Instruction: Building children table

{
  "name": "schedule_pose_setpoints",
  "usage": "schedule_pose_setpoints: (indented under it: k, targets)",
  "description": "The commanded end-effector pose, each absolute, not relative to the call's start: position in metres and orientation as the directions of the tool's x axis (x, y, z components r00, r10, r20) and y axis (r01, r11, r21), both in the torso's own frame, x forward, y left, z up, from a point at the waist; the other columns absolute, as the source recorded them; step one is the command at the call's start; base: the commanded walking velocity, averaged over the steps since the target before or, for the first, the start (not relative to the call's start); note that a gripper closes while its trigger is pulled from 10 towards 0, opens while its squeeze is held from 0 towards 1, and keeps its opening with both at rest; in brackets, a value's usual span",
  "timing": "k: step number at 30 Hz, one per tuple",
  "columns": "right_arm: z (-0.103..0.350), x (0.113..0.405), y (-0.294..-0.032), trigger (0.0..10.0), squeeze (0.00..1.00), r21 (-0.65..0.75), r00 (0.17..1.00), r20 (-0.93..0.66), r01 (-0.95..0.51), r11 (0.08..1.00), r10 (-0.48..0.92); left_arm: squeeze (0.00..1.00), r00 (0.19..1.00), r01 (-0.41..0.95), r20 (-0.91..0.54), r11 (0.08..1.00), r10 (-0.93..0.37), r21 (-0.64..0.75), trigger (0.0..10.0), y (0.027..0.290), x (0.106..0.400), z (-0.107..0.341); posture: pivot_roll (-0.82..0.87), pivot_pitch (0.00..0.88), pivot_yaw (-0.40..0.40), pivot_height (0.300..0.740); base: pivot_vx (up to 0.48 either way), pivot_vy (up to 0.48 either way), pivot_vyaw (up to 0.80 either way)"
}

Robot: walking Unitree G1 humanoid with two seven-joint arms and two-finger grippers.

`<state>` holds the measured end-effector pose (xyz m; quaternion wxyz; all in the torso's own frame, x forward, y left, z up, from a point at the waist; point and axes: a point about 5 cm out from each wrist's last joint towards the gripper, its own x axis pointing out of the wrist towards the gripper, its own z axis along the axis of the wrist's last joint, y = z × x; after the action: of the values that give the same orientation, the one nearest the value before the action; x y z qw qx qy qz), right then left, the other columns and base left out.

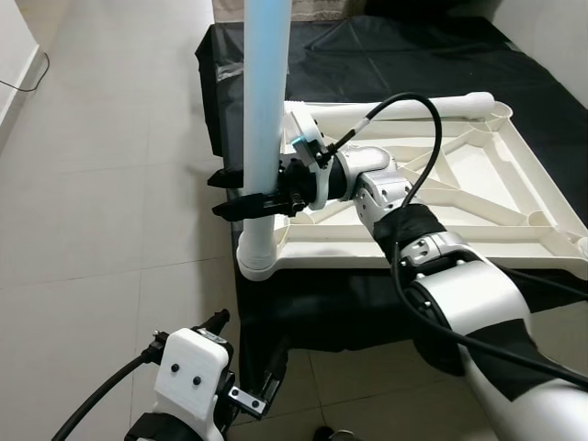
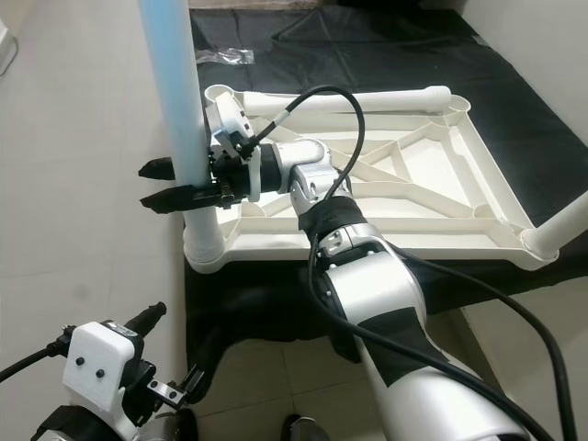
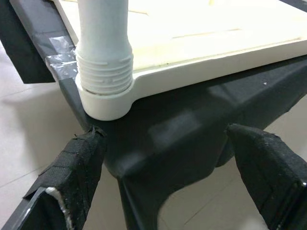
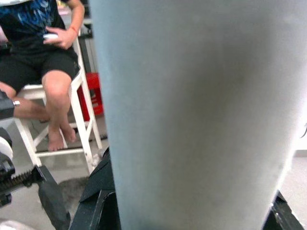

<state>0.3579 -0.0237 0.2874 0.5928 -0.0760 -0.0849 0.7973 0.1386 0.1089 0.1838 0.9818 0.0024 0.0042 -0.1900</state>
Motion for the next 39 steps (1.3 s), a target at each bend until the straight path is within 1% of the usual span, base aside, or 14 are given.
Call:
schedule_pose_setpoints:
  k: [1, 10, 13, 16, 19, 21, 24, 26, 27, 29, 30, 31, 32, 39]
  targets:
    - [0.270, 0.350, -0.007, 10.0, 0.00, -0.184, -0.353, -0.084, -0.914, -0.362, 0.932, 0.00, 0.931, 0.365, -0.022, 0.931, -0.365, 0.009, 10.0, 0.111, 0.135, 0.184, 0.23, 0.316, -0.081, 0.740, 0.000, 0.000, 0.00]
    - [0.259, 0.349, -0.009, 10.0, 0.00, -0.219, -0.349, -0.187, -0.896, -0.386, 0.918, 0.00, 0.934, 0.357, -0.020, 0.934, -0.357, 0.015, 10.0, 0.113, 0.135, 0.185, 0.22, 0.317, -0.080, 0.740, 0.000, 0.000, 0.00]
    - [0.254, 0.356, -0.019, 10.0, 0.00, -0.234, -0.255, -0.213, -0.924, -0.302, 0.943, 0.00, 0.937, 0.351, -0.011, 0.936, -0.350, 0.022, 10.0, 0.113, 0.139, 0.186, 0.19, 0.313, -0.080, 0.740, 0.000, 0.000, 0.00]
    - [0.254, 0.369, -0.023, 10.0, 0.00, -0.244, -0.036, -0.187, -0.966, -0.082, 0.982, 0.00, 0.946, 0.323, 0.013, 0.945, -0.324, 0.047, 10.0, 0.117, 0.146, 0.188, 0.18, 0.306, -0.081, 0.740, 0.000, 0.000, 0.00]
    - [0.254, 0.371, -0.023, 10.0, 0.00, -0.239, 0.013, -0.173, -0.970, -0.029, 0.985, 0.00, 0.949, 0.314, 0.018, 0.948, -0.316, 0.053, 10.0, 0.119, 0.148, 0.189, 0.18, 0.306, -0.081, 0.740, 0.000, 0.000, 0.00]
    - [0.249, 0.381, -0.026, 10.0, 0.00, -0.216, 0.187, -0.174, -0.965, 0.148, 0.967, 0.00, 0.956, 0.290, 0.034, 0.955, -0.293, 0.068, 10.0, 0.123, 0.153, 0.190, 0.16, 0.301, -0.080, 0.740, 0.000, 0.000, 0.00]
    - [0.249, 0.381, -0.026, 10.0, 0.00, -0.216, 0.187, -0.174, -0.965, 0.148, 0.967, 0.00, 0.956, 0.290, 0.034, 0.955, -0.293, 0.068, 10.0, 0.123, 0.153, 0.190, 0.16, 0.301, -0.080, 0.740, 0.000, 0.000, 0.00]
    - [0.246, 0.387, -0.028, 10.0, 0.00, -0.193, 0.305, -0.181, -0.943, 0.270, 0.935, 0.00, 0.959, 0.276, 0.042, 0.958, -0.279, 0.075, 10.0, 0.125, 0.155, 0.191, 0.16, 0.301, -0.080, 0.740, 0.000, 0.000, 0.00]
    - [0.242, 0.394, -0.035, 10.0, 0.00, -0.191, 0.447, -0.175, -0.890, 0.415, 0.877, 0.00, 0.962, 0.263, 0.051, 0.961, -0.267, 0.083, 10.0, 0.128, 0.157, 0.192, 0.15, 0.300, -0.083, 0.740, 0.000, 0.000, 0.00]
    - [0.242, 0.394, -0.035, 10.0, 0.00, -0.191, 0.447, -0.175, -0.890, 0.415, 0.877, 0.00, 0.962, 0.263, 0.051, 0.961, -0.267, 0.083, 10.0, 0.128, 0.157, 0.192, 0.15, 0.300, -0.083, 0.740, 0.000, 0.000, 0.00]
    - [0.238, 0.404, -0.046, 10.0, 0.00, -0.168, 0.618, -0.150, -0.786, 0.596, 0.772, 0.00, 0.966, 0.246, 0.059, 0.965, -0.252, 0.095, 10.0, 0.131, 0.160, 0.193, 0.14, 0.298, -0.084, 0.740, 0.000, 0.000, 0.00]
    - [0.238, 0.404, -0.046, 10.0, 0.00, -0.168, 0.618, -0.150, -0.786, 0.596, 0.772, 0.00, 0.966, 0.246, 0.059, 0.965, -0.252, 0.095, 10.0, 0.131, 0.160, 0.193, 0.14, 0.298, -0.084, 0.740, 0.000, 0.000, 0.00]
    - [0.234, 0.410, -0.057, 10.0, 0.00, -0.139, 0.740, -0.139, -0.672, 0.727, 0.658, 0.00, 0.969, 0.231, 0.064, 0.968, -0.238, 0.102, 10.0, 0.133, 0.161, 0.194, 0.14, 0.298, -0.084, 0.740, 0.000, 0.000, 0.00]
    - [0.219, 0.420, -0.088, 10.0, 0.00, -0.039, 0.973, -0.123, -0.202, 0.979, 0.195, 0.00, 0.972, 0.218, 0.065, 0.969, -0.226, 0.119, 10.0, 0.136, 0.163, 0.194, 0.15, 0.293, -0.081, 0.740, 0.000, 0.000, 0.00]
